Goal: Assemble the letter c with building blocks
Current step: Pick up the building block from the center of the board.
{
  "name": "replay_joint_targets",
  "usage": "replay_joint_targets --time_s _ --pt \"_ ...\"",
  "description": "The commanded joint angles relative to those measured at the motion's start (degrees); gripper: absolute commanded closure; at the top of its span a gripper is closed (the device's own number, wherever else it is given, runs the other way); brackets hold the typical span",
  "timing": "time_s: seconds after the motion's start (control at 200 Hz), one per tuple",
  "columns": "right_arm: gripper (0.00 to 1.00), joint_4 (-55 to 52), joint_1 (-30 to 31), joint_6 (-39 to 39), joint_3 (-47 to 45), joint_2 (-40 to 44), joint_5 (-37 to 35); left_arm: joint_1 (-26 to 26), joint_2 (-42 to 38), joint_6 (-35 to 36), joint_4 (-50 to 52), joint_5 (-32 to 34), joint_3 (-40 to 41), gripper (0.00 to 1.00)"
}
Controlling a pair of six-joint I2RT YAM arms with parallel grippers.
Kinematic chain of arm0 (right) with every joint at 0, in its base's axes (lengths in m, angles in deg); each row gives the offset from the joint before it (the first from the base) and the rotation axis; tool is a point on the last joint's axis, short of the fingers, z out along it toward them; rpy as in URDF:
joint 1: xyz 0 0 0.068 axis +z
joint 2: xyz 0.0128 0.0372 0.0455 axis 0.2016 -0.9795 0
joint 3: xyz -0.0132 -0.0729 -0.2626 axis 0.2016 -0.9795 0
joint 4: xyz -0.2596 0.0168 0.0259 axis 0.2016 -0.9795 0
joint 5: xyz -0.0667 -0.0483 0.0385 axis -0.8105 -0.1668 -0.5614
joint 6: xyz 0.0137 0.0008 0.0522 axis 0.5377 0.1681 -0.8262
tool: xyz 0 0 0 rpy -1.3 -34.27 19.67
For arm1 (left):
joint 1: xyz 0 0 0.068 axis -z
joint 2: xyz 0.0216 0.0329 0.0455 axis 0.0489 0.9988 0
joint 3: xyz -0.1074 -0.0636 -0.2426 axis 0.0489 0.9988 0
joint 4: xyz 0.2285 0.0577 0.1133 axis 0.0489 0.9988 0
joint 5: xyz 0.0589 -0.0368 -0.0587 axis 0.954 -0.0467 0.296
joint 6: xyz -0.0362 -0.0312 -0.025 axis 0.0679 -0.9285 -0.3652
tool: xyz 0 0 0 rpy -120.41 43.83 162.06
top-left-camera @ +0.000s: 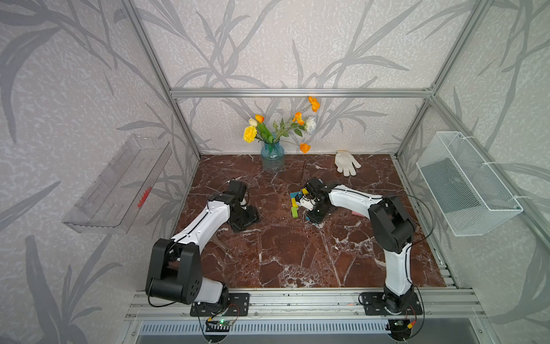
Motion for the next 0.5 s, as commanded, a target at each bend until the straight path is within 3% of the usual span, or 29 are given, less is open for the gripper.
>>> replay_joint_targets --time_s 0.0,0.165,0.275,0.495 --pt "0.71 -1.0 -0.2 -3.8 -2.2 3.0 2.2 0.2 -2.2 -2.0 -1.0 -2.7 0.6 0.29" --pt "0.72 1.2 -0.2 -13.1 -4.9 7.1 5.6 0.2 -3.5 -3.4 -1.4 -3.7 1.0 0.29" --pt "0.73 1.2 0.2 -20.2 -5.0 8.2 6.9 -0.1 -3.3 -3.6 1.1 -0.8 0.2 0.29" --pt "0.72 2.1 3.9 -34.5 -2.9 8.8 6.3 -3.0 -1.7 -1.5 4.5 -0.2 -1.2 0.29"
